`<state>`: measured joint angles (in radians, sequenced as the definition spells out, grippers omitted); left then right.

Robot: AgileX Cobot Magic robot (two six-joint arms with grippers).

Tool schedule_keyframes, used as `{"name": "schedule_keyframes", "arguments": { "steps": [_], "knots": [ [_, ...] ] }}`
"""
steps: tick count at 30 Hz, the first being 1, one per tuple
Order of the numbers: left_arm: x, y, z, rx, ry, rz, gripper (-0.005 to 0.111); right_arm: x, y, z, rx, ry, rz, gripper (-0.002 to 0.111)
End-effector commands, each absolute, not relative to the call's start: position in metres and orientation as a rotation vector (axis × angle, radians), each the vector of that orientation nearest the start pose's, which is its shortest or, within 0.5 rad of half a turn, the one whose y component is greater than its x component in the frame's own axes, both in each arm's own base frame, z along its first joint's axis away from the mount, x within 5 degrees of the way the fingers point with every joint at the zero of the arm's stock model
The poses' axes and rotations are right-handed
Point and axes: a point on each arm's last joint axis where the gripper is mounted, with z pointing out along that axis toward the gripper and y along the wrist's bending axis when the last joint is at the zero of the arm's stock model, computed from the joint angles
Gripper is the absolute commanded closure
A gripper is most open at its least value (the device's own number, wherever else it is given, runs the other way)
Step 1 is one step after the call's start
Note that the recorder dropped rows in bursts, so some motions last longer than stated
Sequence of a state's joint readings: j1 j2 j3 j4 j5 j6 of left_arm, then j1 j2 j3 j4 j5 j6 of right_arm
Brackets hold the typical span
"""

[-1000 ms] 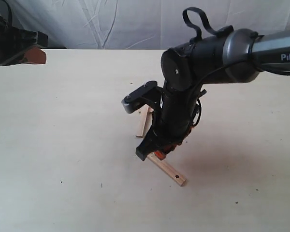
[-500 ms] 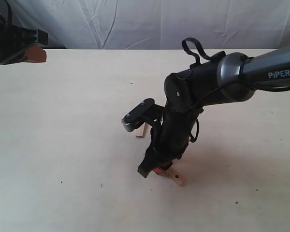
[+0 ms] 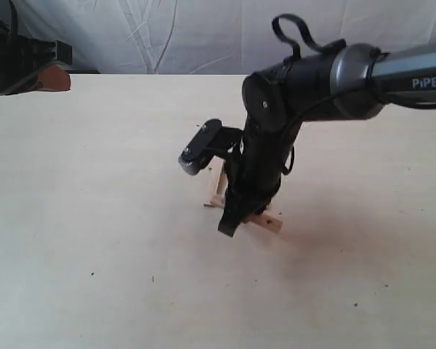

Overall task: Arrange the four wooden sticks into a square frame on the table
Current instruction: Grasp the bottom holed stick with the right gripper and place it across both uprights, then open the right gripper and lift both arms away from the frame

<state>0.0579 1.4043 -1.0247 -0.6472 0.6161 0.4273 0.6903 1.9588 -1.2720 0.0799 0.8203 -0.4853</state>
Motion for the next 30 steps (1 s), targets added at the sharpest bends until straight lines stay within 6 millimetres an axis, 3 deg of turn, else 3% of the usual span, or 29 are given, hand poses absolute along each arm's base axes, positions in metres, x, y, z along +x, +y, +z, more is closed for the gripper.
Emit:
{"name": "schedule_keyframes", "arguments": {
  "steps": [1,2,8,12,17,25,30],
  "knots": [
    [0.297,-0.015,0.296,-0.06,2.343,-0.463,0.107,0.314,0.24,0.174,-1.779,2.31,0.14,0.109],
    [0.297,-0.015,0.296,-0.06,2.343,-0.463,0.107,0.318,0.24,0.168,-1.89,2.235,0.098,0.109],
    [0.297,-0.015,0.296,-0.061,2.341,-0.461,0.107,0.326,0.243,0.132,-1.975,2.195,0.052,0.109],
    [0.297,-0.015,0.296,-0.061,2.341,-0.461,0.107,0.329,0.245,0.136,-1.958,2.177,0.047,0.109],
    [0.297,-0.015,0.296,-0.067,2.34,-0.464,0.107,0.335,0.255,0.153,-1.909,2.184,0.114,0.109],
    [0.297,-0.015,0.296,-0.067,2.34,-0.464,0.107,0.336,0.254,0.129,-1.971,2.227,0.101,0.109],
    [0.297,-0.015,0.296,-0.067,2.34,-0.464,0.107,0.337,0.254,0.129,-1.973,2.216,0.087,0.109]
  ]
}}
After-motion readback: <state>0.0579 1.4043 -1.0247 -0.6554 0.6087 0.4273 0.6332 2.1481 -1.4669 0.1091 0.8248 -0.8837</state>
